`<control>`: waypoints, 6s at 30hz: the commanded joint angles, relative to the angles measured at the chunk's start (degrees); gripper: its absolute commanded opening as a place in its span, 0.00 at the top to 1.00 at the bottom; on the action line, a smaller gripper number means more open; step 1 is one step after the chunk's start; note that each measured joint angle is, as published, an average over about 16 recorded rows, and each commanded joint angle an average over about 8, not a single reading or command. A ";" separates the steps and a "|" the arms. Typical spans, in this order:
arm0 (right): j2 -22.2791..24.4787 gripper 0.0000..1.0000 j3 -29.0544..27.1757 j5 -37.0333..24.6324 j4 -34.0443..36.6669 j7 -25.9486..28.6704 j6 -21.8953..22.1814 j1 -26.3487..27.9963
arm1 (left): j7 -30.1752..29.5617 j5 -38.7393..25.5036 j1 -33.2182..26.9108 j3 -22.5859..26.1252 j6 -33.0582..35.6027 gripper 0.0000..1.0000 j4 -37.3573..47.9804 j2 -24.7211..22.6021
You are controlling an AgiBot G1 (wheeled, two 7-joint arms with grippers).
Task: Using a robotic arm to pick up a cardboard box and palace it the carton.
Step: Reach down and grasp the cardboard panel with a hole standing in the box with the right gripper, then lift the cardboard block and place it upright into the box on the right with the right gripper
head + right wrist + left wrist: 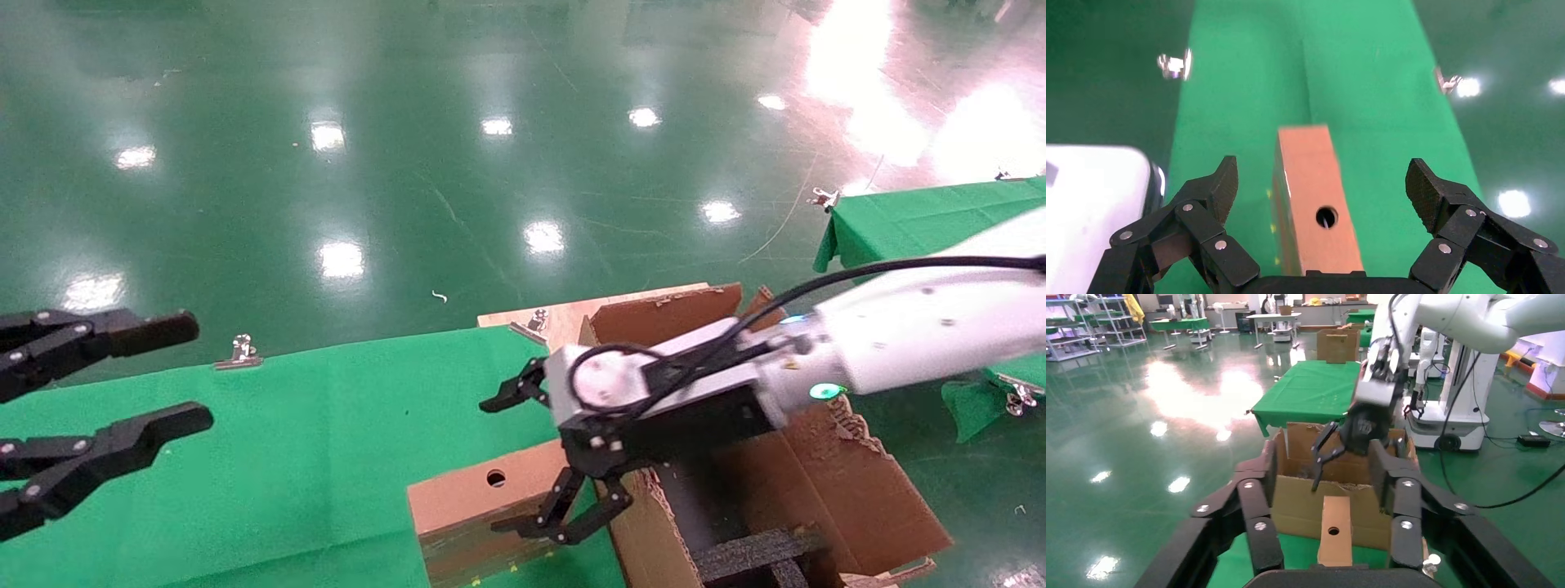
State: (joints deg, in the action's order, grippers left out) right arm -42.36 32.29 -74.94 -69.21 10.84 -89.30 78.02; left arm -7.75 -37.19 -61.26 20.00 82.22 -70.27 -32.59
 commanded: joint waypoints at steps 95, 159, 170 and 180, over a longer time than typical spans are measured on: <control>-2.39 1.00 25.03 -6.69 22.66 -10.91 -2.04 39.87 | 0.01 0.01 0.01 -0.01 -0.02 0.00 0.02 0.01; 32.84 1.00 55.89 -9.03 -1.27 55.55 24.15 37.05 | 0.01 0.03 0.04 -0.02 -0.07 0.00 0.05 0.03; 32.56 1.00 56.89 -10.60 -2.23 59.68 26.54 35.77 | 0.01 0.03 0.05 -0.02 -0.08 0.00 0.05 0.03; 31.37 1.00 59.90 -18.88 -7.20 74.71 32.78 32.14 | 0.01 0.03 0.05 -0.02 -0.08 0.00 0.05 0.03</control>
State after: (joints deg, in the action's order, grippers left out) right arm -11.20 92.17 -93.50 -75.83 85.04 -56.52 110.05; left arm -7.74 -37.16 -61.21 19.98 82.15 -70.21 -32.56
